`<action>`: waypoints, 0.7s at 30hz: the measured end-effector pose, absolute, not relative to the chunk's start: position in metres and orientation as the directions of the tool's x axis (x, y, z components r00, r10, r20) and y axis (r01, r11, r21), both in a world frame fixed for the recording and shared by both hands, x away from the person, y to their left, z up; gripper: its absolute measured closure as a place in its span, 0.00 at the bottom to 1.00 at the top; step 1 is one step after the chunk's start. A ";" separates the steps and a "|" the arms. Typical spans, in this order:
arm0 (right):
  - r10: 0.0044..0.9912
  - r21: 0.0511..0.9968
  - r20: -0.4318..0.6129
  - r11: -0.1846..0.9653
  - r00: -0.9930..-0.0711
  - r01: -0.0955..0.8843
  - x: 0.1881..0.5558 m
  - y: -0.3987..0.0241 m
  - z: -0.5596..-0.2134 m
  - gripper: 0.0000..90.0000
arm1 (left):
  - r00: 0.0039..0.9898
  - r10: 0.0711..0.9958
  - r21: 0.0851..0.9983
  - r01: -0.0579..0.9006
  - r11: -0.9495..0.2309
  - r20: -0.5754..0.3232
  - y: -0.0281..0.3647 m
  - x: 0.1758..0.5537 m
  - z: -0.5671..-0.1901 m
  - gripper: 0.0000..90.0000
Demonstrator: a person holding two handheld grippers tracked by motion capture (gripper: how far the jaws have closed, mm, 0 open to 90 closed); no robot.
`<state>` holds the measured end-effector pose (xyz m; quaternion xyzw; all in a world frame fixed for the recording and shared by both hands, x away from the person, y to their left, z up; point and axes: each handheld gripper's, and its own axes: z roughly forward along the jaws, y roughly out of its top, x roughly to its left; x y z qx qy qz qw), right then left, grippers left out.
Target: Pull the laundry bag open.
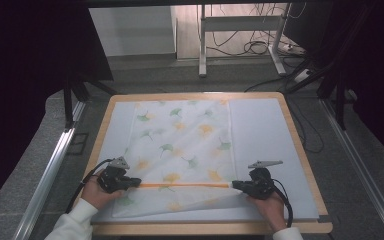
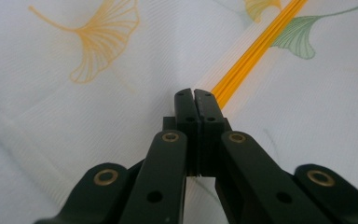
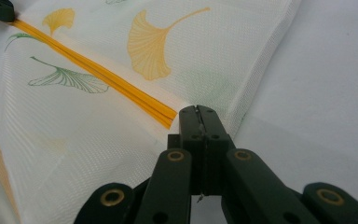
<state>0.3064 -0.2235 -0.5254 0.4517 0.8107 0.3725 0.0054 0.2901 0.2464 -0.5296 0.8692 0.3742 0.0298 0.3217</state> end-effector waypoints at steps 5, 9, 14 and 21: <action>0.736 0.609 0.327 0.315 -0.592 0.728 0.306 -0.223 -0.525 0.99 | 0.709 0.678 0.580 0.641 -0.503 -0.195 0.253 0.289 -0.530 1.00; 0.737 0.609 0.326 0.316 -0.593 0.728 0.306 -0.223 -0.525 0.99 | 0.703 0.683 0.581 0.646 -0.495 -0.199 0.257 0.289 -0.530 1.00; 0.736 0.608 0.324 0.319 -0.595 0.727 0.306 -0.223 -0.525 0.99 | 0.693 0.692 0.580 0.654 -0.486 -0.202 0.262 0.288 -0.530 1.00; 0.736 0.607 0.325 0.319 -0.594 0.727 0.306 -0.223 -0.525 0.99 | 0.681 0.703 0.582 0.663 -0.471 -0.206 0.270 0.286 -0.531 1.00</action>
